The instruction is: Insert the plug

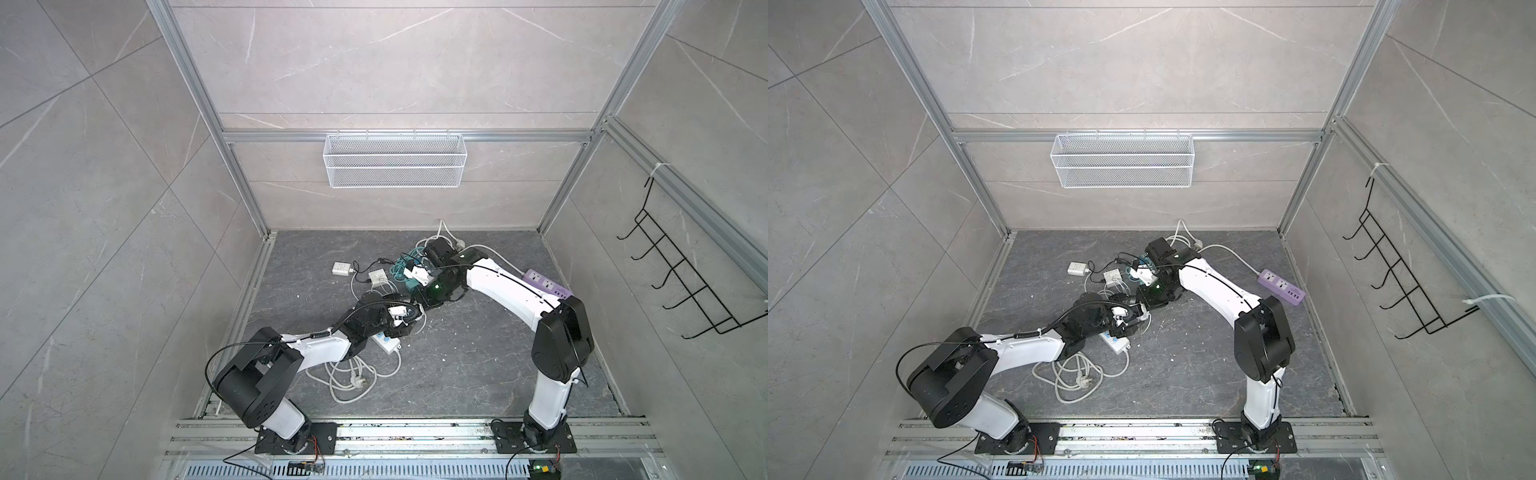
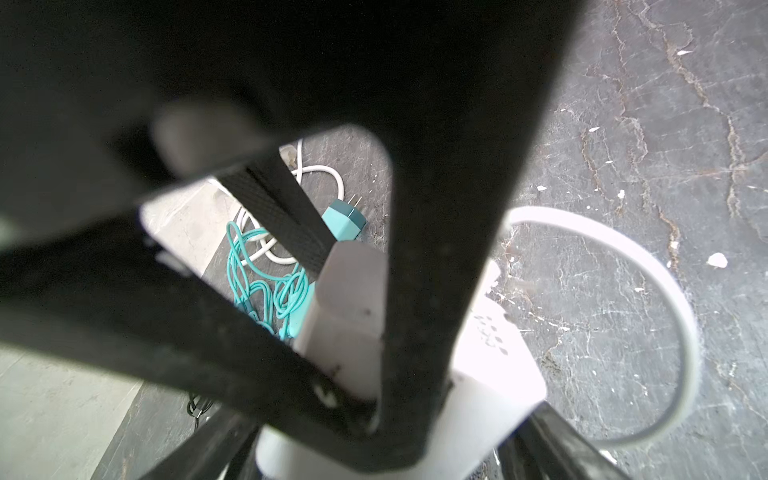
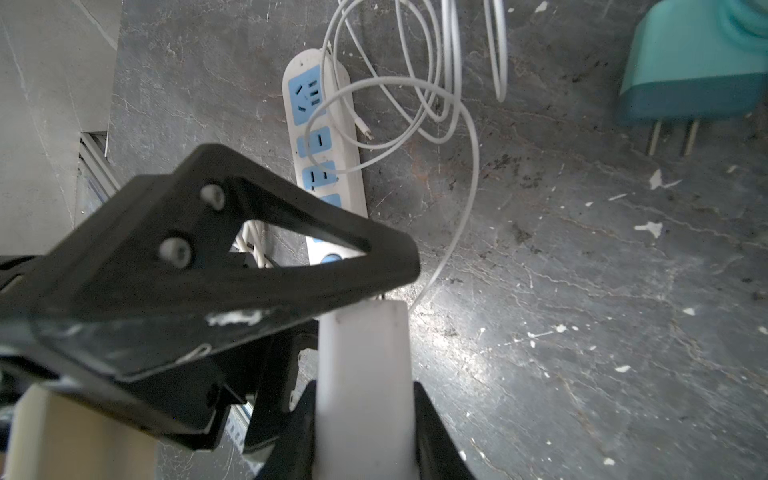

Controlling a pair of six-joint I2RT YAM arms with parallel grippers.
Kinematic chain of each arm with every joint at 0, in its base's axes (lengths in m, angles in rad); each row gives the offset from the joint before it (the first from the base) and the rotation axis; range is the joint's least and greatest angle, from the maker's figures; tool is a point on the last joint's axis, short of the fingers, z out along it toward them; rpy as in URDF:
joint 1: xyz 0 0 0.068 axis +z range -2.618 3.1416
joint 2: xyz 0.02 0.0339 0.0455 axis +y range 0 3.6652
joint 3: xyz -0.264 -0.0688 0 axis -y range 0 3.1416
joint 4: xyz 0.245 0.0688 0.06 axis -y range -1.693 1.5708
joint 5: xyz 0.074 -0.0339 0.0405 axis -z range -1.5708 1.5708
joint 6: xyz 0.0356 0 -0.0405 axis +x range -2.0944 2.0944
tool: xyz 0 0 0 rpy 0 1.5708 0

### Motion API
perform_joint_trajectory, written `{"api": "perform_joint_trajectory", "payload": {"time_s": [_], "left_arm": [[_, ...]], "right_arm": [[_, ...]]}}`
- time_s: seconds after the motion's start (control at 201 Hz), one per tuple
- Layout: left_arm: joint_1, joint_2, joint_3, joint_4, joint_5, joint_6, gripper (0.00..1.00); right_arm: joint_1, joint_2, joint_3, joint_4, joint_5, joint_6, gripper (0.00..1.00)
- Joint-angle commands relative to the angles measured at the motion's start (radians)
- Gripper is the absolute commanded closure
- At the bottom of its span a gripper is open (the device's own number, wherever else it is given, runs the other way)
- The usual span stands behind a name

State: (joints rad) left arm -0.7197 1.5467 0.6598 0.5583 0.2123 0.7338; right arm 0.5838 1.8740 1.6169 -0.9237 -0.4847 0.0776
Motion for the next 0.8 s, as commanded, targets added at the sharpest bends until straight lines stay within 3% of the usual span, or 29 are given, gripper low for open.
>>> {"api": "perform_joint_trajectory", "payload": {"time_s": [0.0,0.423,0.697,0.791], "left_arm": [[-0.007,0.015,0.044,0.066,0.028,-0.005,0.18],[-0.021,0.031,0.054,0.097,0.023,0.003,0.13],[-0.037,0.042,0.07,0.08,0.032,0.01,0.38],[-0.038,0.049,0.075,0.078,0.032,0.012,0.4]], "right_arm": [[0.014,-0.001,0.003,0.011,-0.043,0.003,0.81],[0.013,0.007,-0.002,0.016,-0.054,0.002,0.81],[0.012,0.022,0.006,0.017,-0.058,0.004,0.81],[0.013,0.028,0.011,0.016,-0.06,0.004,0.81]]}}
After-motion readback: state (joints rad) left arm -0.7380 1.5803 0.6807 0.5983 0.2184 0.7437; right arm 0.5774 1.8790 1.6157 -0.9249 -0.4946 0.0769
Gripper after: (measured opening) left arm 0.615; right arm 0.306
